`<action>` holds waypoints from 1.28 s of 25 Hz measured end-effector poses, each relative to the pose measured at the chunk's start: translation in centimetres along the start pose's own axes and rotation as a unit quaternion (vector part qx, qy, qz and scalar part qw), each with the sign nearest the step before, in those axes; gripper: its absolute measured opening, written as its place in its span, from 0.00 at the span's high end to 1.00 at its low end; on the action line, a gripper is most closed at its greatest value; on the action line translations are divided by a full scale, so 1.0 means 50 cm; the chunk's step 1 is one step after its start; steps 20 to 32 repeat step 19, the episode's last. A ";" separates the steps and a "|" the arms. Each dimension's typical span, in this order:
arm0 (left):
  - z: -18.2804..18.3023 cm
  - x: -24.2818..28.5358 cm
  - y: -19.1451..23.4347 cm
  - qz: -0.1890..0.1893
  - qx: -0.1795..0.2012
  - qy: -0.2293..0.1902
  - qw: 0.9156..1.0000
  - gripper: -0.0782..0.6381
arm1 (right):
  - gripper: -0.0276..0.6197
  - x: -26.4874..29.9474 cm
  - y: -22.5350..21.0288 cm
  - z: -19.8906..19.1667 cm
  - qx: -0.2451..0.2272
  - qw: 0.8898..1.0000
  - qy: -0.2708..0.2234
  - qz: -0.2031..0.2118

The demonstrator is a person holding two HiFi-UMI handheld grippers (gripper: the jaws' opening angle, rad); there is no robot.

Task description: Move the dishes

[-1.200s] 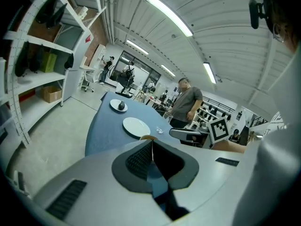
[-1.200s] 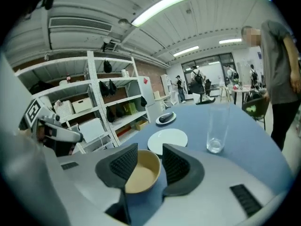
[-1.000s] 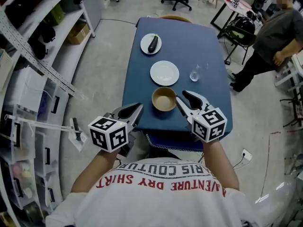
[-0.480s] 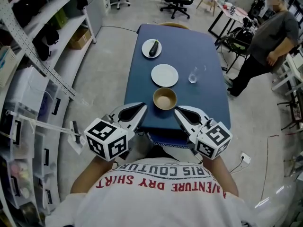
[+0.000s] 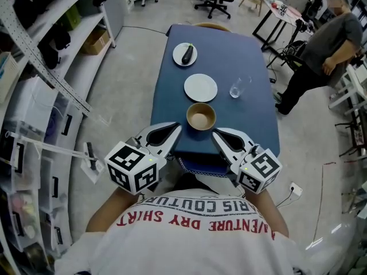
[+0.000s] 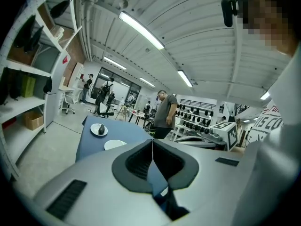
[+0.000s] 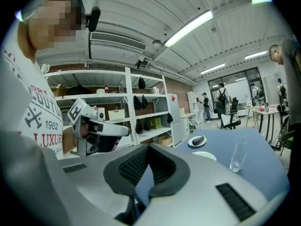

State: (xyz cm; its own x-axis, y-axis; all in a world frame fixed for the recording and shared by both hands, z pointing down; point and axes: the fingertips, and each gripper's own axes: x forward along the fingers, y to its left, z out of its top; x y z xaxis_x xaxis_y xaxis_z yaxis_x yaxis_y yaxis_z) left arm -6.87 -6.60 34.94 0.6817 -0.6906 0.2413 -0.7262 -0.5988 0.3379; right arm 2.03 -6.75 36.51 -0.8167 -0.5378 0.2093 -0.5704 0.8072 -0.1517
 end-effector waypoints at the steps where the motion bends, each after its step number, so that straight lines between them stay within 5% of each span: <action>1: -0.002 0.001 0.002 0.001 -0.001 0.001 1.000 0.85 | 0.92 0.000 -0.001 -0.001 0.001 1.000 0.000 0.000; 32: -0.015 0.036 -0.020 0.001 0.010 0.020 1.000 0.85 | 0.92 -0.032 -0.056 -0.008 -0.009 1.000 0.007 -0.014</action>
